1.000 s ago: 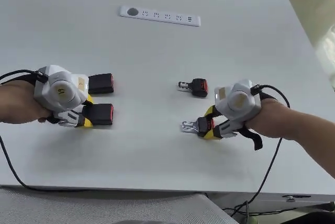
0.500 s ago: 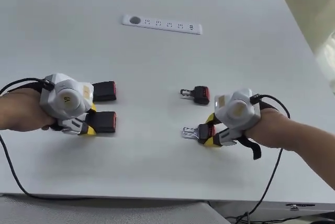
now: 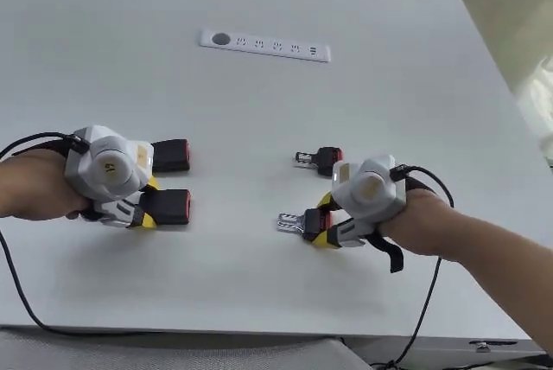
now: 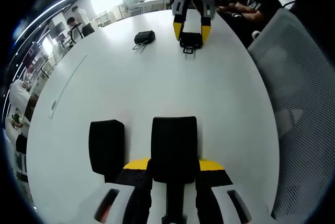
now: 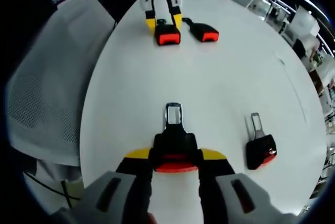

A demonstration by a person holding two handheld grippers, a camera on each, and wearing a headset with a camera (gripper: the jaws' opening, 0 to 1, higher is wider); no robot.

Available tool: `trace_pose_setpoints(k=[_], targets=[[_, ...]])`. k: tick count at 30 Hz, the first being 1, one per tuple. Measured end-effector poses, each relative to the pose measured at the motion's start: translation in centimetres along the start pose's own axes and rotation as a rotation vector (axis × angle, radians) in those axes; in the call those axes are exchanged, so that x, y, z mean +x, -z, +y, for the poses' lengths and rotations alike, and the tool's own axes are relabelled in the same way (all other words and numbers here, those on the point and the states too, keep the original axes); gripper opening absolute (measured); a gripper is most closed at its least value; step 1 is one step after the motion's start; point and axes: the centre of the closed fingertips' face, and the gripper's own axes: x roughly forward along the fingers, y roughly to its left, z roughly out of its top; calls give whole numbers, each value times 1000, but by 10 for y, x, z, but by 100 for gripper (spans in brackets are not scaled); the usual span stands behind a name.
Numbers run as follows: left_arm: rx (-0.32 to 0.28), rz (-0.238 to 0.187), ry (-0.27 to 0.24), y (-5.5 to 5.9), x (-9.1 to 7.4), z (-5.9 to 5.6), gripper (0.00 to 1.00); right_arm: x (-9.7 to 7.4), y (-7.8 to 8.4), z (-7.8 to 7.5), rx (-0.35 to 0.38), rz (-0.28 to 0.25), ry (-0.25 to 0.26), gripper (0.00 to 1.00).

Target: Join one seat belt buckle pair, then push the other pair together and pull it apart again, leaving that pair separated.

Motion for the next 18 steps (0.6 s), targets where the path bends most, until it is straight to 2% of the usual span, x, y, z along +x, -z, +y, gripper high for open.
trace_pose_setpoints(k=[2, 7, 18], targets=[[1, 2, 1, 0, 0, 0, 32, 4, -7, 1, 6, -14, 1, 34], [-11, -1, 8, 0, 0, 0, 32, 17, -37, 1, 6, -53, 4, 34], [-15, 3, -1, 0, 0, 0, 32, 42, -85, -2, 16, -116, 4, 34]])
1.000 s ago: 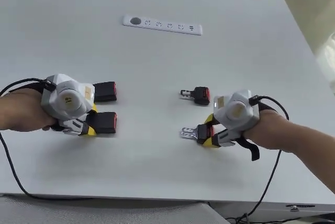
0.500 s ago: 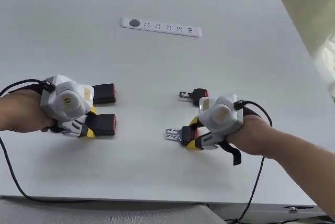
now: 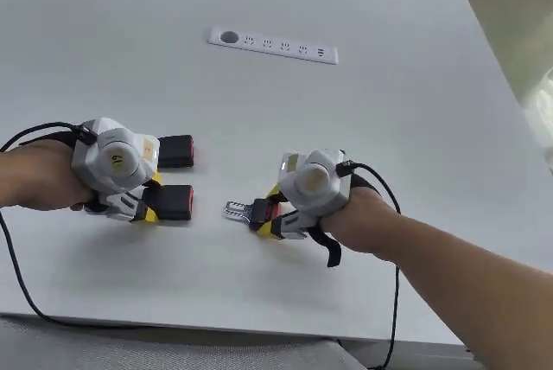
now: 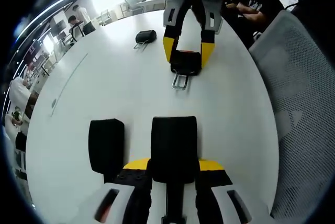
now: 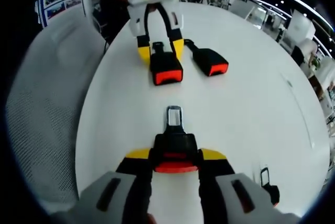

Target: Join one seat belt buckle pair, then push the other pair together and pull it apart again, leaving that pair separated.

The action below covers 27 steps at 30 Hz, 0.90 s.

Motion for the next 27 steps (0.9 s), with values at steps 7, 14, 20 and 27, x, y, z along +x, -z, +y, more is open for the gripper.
trace_pose_setpoints(k=[7, 14, 20, 27], targets=[[7, -1, 4, 0, 0, 0, 32, 12, -18, 0, -26, 9, 7, 34], [27, 13, 17, -1, 0, -1, 32, 18, -27, 1, -42, 17, -10, 34], [39, 27, 28, -2, 0, -1, 32, 21, -32, 1, -58, 30, -30, 34], [48, 40, 33, -2, 0, -1, 32, 23, -35, 3, -81, 40, -29, 34]])
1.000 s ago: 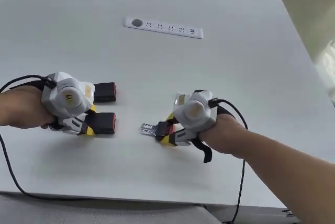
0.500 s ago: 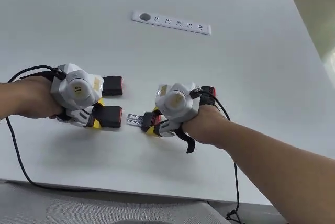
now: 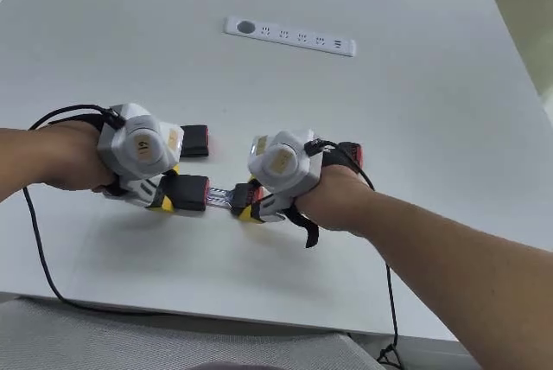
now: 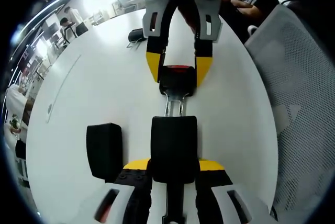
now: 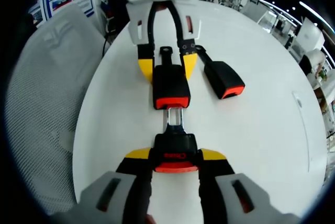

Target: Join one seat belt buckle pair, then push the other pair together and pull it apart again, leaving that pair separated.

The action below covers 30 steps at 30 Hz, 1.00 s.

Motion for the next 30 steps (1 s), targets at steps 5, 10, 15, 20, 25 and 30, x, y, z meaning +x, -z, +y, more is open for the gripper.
trace_pose_setpoints(k=[5, 10, 15, 20, 25, 30], targets=[[0, 4, 1, 0, 0, 0, 32, -1, -1, 0, -13, 7, 6, 34], [-3, 5, 1, 0, 0, 0, 32, 2, -7, 2, -41, 2, 19, 34], [-4, 4, 0, 1, 0, 0, 32, 5, -13, 2, -26, -25, 12, 34], [2, 5, 3, 5, 5, 5, 32, 7, -13, 2, -25, -38, -2, 33], [19, -3, 6, 10, 10, 10, 31, 7, -14, 1, -43, -49, -14, 32], [19, -14, 12, 12, 14, 14, 31, 11, -18, -1, -39, -54, -11, 32]])
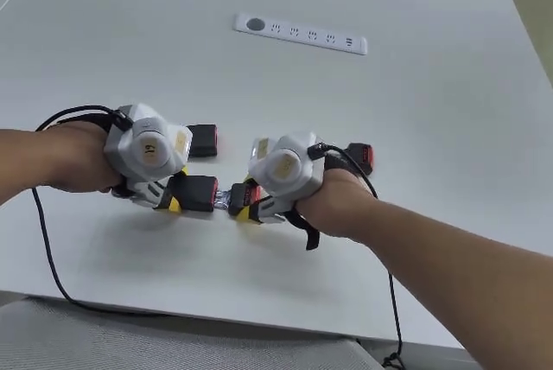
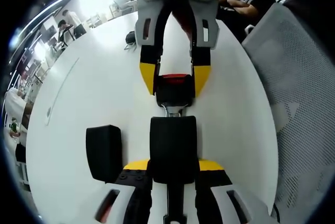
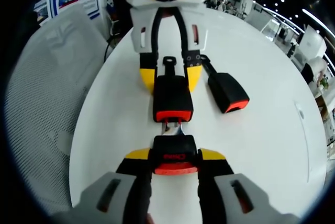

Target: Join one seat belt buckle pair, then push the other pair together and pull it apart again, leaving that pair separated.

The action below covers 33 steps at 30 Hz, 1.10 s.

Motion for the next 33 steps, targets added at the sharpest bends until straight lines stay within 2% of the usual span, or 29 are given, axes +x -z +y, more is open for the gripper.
trace_pose_setpoints(k=[3, 6, 14, 28, 30, 33], targets=[[-6, -10, 5, -2, -2, -2, 31, 1, -3, 1, 2, 0, -1, 32], [-6, -6, 9, -7, -5, -7, 31, 1, -3, 1, 3, 1, 2, 32], [-7, -3, 15, -12, -11, -13, 31, 2, -4, 1, 12, -5, 4, 31], [-9, 3, 22, -14, -14, -15, 31, 3, -5, 1, 10, 6, -3, 31], [-4, 6, 24, -15, -14, -16, 31, 5, -10, 2, 17, -11, -7, 31], [-1, 15, 25, -14, -13, -15, 31, 8, -13, 2, 8, 5, -2, 31]])
